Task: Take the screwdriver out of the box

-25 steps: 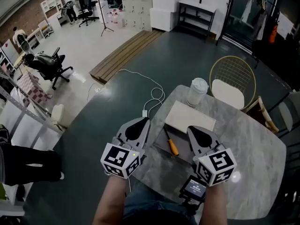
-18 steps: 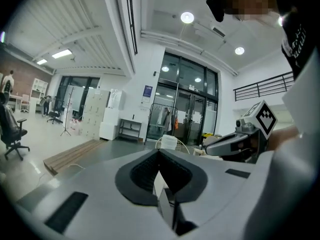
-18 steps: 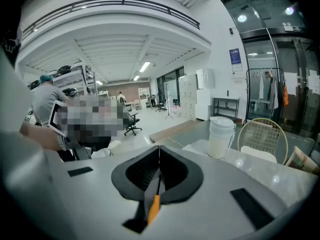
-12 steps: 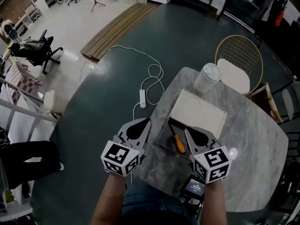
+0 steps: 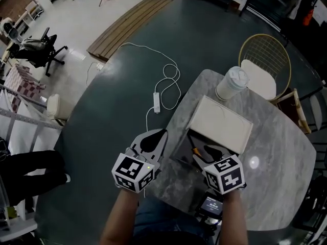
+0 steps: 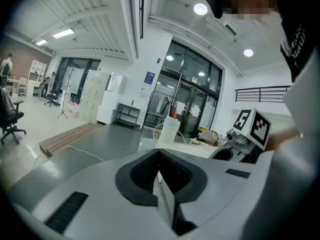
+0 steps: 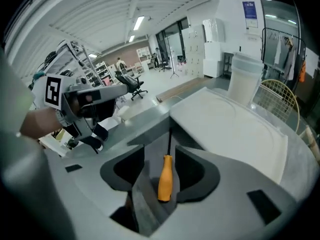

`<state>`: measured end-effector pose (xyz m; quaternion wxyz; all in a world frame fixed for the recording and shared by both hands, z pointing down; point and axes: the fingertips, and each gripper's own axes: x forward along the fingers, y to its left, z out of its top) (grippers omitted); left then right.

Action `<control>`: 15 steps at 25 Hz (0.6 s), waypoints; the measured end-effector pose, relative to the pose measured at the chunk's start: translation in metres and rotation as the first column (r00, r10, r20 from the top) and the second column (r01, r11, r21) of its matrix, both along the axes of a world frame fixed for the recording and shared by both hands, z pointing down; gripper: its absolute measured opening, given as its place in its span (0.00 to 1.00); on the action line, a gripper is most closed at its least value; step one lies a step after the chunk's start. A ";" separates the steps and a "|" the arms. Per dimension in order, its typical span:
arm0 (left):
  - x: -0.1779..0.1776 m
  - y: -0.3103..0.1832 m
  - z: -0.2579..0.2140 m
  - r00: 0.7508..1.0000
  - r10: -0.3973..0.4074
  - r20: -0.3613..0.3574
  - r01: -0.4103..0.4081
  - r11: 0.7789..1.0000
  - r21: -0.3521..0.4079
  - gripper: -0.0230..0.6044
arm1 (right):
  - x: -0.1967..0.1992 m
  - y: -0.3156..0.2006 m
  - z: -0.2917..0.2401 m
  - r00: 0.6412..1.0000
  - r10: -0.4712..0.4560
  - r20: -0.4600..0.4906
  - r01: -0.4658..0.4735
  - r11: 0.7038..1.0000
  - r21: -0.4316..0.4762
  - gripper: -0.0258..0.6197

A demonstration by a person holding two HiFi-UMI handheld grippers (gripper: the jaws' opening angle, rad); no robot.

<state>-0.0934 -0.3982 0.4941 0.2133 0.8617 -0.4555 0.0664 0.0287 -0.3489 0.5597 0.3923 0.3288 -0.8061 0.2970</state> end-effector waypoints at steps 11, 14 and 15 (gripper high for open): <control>-0.018 -0.005 0.038 1.000 -0.015 0.003 0.015 0.996 -0.083 0.06 | -0.002 0.006 0.058 0.991 0.000 -0.135 -0.020 0.989 -0.149 0.28; -0.020 -0.009 0.047 1.000 -0.006 0.029 0.009 0.996 -0.088 0.06 | 0.000 0.002 0.067 0.985 -0.005 -0.175 -0.021 0.989 -0.145 0.20; -0.020 -0.010 0.049 1.000 -0.006 0.029 0.008 0.996 -0.089 0.06 | 0.002 0.001 0.069 0.983 -0.002 -0.183 -0.026 0.988 -0.149 0.20</control>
